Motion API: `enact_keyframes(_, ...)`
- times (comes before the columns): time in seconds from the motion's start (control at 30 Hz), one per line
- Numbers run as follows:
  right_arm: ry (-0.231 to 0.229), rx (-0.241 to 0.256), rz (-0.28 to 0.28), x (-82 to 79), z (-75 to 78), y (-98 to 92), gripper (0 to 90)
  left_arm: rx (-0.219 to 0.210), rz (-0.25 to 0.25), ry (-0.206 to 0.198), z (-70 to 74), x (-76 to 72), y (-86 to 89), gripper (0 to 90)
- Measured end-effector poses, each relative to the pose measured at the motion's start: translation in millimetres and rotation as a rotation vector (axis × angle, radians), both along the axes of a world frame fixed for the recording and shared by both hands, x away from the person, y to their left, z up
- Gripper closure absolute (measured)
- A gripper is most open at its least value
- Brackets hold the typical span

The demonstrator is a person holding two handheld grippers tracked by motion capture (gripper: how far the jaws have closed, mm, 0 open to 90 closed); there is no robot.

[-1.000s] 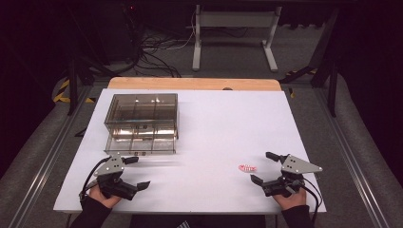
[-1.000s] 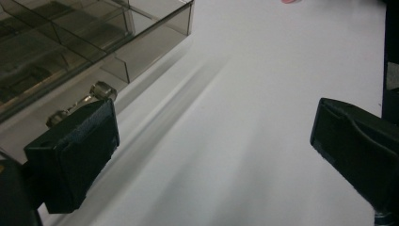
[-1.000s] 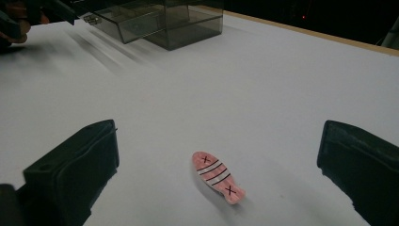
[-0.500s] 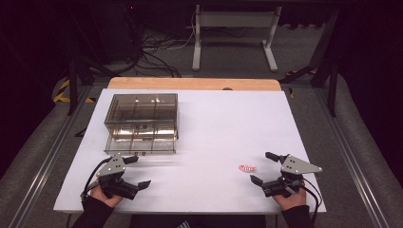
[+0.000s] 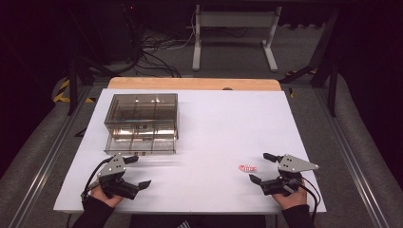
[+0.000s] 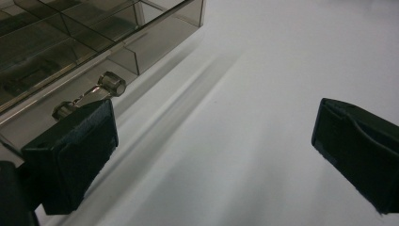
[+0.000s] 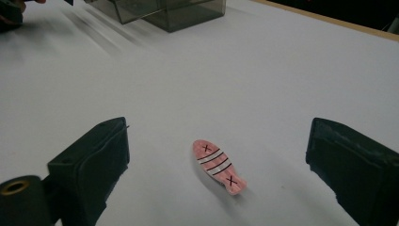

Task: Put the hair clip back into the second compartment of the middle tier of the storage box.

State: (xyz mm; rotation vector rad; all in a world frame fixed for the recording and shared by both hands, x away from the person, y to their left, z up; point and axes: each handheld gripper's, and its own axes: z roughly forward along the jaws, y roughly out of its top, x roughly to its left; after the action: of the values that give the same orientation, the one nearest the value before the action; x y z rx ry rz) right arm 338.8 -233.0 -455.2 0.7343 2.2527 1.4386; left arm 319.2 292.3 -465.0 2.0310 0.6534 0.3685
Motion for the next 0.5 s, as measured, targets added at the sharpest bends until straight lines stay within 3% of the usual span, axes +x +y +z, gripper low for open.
enact_keyframes(0.17,-0.002,-0.053,0.012,0.5,4.2,6.8,13.3,0.002,0.000,0.000,-0.2,0.1,-0.4,1.8)
enact_keyframes(0.5,0.050,-0.177,0.005,9.3,4.1,17.2,25.3,0.003,-0.001,0.003,-0.3,0.1,-0.8,1.9)
